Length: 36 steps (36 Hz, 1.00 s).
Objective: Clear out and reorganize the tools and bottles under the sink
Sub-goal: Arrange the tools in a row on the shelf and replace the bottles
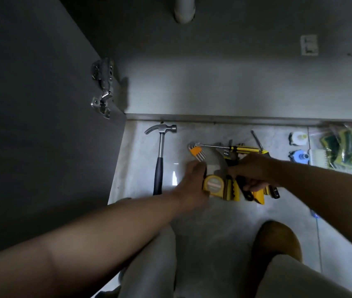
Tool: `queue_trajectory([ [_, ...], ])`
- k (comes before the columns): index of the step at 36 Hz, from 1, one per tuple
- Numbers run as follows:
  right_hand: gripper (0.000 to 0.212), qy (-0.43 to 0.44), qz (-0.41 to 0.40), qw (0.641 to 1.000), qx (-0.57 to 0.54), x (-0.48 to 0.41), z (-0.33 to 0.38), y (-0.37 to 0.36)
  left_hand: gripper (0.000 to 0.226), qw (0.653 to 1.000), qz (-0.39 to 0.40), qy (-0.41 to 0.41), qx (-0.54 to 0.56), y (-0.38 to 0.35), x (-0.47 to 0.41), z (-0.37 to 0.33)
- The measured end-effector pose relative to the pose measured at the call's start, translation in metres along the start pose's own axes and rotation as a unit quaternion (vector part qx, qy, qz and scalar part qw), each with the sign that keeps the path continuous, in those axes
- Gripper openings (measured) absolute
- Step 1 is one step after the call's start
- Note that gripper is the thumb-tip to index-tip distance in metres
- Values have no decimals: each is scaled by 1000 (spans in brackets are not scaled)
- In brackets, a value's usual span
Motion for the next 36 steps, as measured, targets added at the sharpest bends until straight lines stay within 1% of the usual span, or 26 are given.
queue_trajectory([
  [2, 27, -22, 47, 999, 5, 10, -5, 13, 50, 999, 30, -9, -8, -1, -1, -6],
  [5, 19, -29, 94, 995, 19, 30, -11, 29, 66, 997, 80, -8, 0, -5, 3, -10],
  [6, 18, -24, 105, 994, 23, 36, -12, 32, 68, 995, 93, 1, 42, -7, 6, -12],
  [7, 17, -18, 115, 993, 24, 42, -14, 34, 68, 989, 99, 15, 105, -8, 8, -13],
  [8, 16, -10, 125, 992, 24, 47, -14, 34, 67, 983, 91, 28, 154, -9, 10, -12],
  [9, 15, 0, 133, 991, 23, 52, -14, 32, 61, 981, 65, 36, 177, -6, 10, -11],
  [10, 13, 13, 140, 990, 19, 56, -13, 28, 52, 986, 21, 30, 165, 0, 10, -9],
  [12, 12, 41, 147, 988, 2, 62, -7, 15, 34, 991, -101, -6, 91, 18, 9, 1],
  [13, 12, 54, 145, 988, -9, 63, -3, 7, 31, 987, -153, -14, 48, 27, 8, 7],
  [14, 15, 66, 138, 988, -17, 63, 2, -2, 29, 981, -194, -2, 5, 36, 8, 14],
  [15, 20, 76, 128, 989, -22, 61, 8, -11, 27, 973, -226, 30, -29, 42, 8, 23],
  [17, 30, 90, 110, 990, -24, 57, 20, -29, 22, 954, -267, 120, -63, 52, 9, 41],
  [18, 31, 97, 102, 990, -28, 55, 27, -39, 25, 948, -264, 161, -77, 56, 11, 49],
  [20, 31, 113, 79, 990, -40, 50, 41, -57, 38, 948, -216, 212, -100, 61, 13, 65],
  [22, 29, 123, 45, 991, -42, 44, 53, -75, 43, 955, -164, 224, -105, 64, 12, 75],
  [24, 27, 126, 15, 991, -43, 39, 64, -91, 39, 959, -148, 218, -100, 64, 11, 80],
  [27, 27, 118, -27, 992, -38, 35, 73, -111, 31, 958, -157, 218, -97, 64, 10, 81],
  [31, 31, 131, -78, 988, -6, 31, 79, -123, 30, 957, -167, 211, -107, 65, 12, 82],
  [36, 16, 115, -66, 990, -44, 13, 88, -130, 30, 953, -188, 205, -121, 69, 16, 86],
])
Point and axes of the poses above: each hand's wrist, its own x-axis away from the middle knuckle, its own y-axis out of the back of the hand, z = x × y, the point moved 1 cm from there along -x, towards the middle knuckle, and after that the axes turned 4 degrees about -z, right-handed, at the moved point
